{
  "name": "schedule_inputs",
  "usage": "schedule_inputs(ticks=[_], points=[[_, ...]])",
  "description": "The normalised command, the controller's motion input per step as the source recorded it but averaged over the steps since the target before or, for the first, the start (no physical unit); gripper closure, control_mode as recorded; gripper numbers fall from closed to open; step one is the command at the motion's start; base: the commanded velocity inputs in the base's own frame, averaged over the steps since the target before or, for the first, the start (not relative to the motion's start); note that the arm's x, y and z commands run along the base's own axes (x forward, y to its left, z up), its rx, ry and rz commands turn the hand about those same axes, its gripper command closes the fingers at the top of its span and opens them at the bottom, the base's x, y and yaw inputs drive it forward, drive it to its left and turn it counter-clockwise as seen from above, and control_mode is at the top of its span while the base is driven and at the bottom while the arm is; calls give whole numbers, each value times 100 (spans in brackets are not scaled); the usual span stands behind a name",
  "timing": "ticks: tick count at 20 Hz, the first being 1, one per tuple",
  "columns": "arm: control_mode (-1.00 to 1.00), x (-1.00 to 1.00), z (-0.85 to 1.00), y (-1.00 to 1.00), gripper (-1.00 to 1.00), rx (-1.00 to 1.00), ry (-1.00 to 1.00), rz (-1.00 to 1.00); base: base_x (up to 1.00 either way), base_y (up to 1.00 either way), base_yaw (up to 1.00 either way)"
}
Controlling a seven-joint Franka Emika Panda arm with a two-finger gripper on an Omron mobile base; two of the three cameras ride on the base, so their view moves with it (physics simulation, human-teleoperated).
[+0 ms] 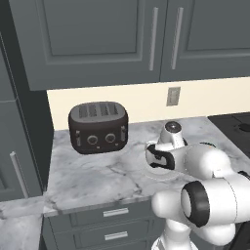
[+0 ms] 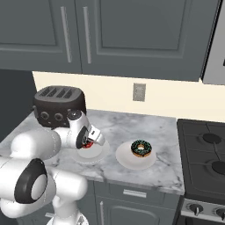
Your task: Place the pastries on the plates.
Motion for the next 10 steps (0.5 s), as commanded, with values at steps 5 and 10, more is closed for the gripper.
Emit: schedule_inputs(ticks=[5, 10], points=[[-100, 0, 5, 0, -100, 0, 0, 0, 0, 0, 0], [-100, -76, 75, 0, -100, 0, -4, 2, 0, 0, 0]])
